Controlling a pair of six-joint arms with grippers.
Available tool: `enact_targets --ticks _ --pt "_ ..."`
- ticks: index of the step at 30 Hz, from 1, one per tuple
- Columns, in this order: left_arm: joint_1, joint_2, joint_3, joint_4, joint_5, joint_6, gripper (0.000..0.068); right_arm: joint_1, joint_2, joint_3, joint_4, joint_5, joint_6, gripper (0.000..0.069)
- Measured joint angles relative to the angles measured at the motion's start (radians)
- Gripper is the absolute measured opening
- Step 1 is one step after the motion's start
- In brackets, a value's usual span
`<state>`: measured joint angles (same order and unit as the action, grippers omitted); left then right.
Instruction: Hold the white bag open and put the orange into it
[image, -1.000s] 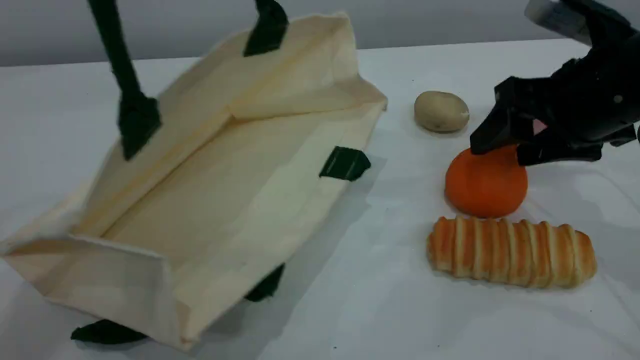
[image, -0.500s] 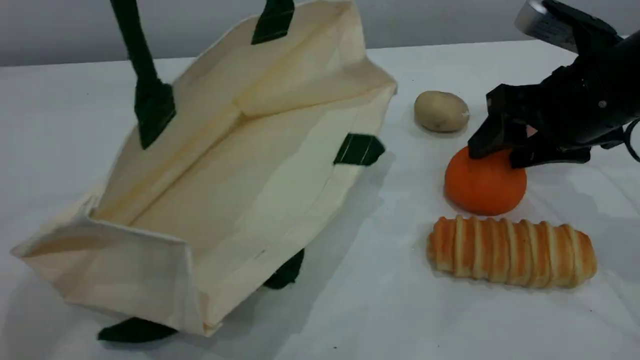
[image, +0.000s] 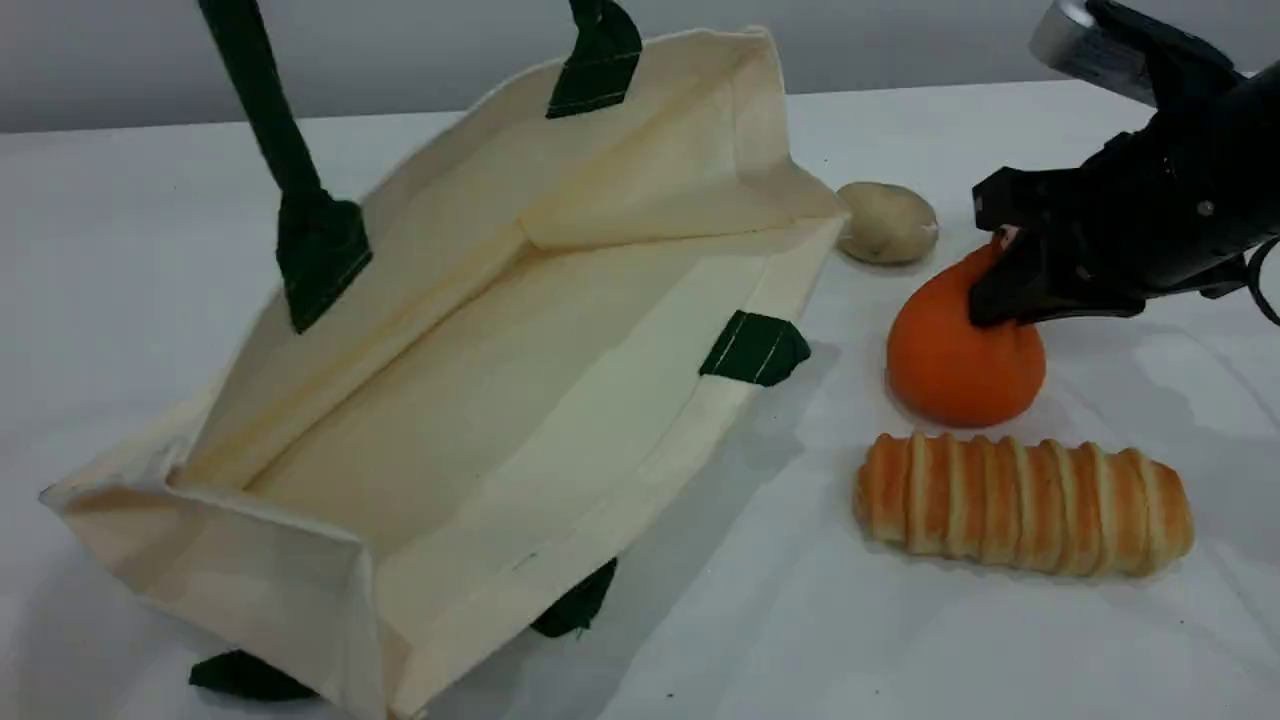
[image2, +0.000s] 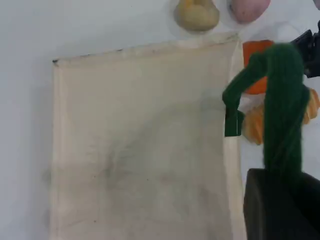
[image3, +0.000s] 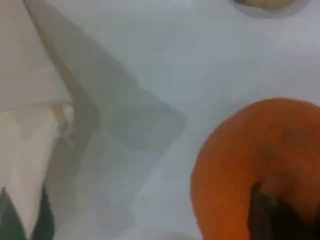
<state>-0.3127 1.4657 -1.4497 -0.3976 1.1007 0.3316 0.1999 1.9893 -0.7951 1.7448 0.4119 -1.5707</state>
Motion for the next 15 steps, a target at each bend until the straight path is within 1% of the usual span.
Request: enact_targets --ticks 4,8,11,15 --pt "0.0 0.0 0.0 0.004 0.0 0.002 0.0076 0.0 -0.021 0.001 -0.001 0.003 0.0 0.0032" --pt "0.0 0.0 0.0 0.004 0.001 0.006 0.0076 0.0 -0.09 0.025 -0.013 -0.003 0.0 0.0032" --pt "0.0 -0.001 0.0 0.004 0.001 0.014 0.0076 0.0 -0.16 0.052 -0.091 -0.005 0.008 0.0032" --pt "0.0 -0.001 -0.007 -0.004 0.016 0.027 0.0076 0.0 -0.265 0.086 -0.177 0.014 0.106 0.0032"
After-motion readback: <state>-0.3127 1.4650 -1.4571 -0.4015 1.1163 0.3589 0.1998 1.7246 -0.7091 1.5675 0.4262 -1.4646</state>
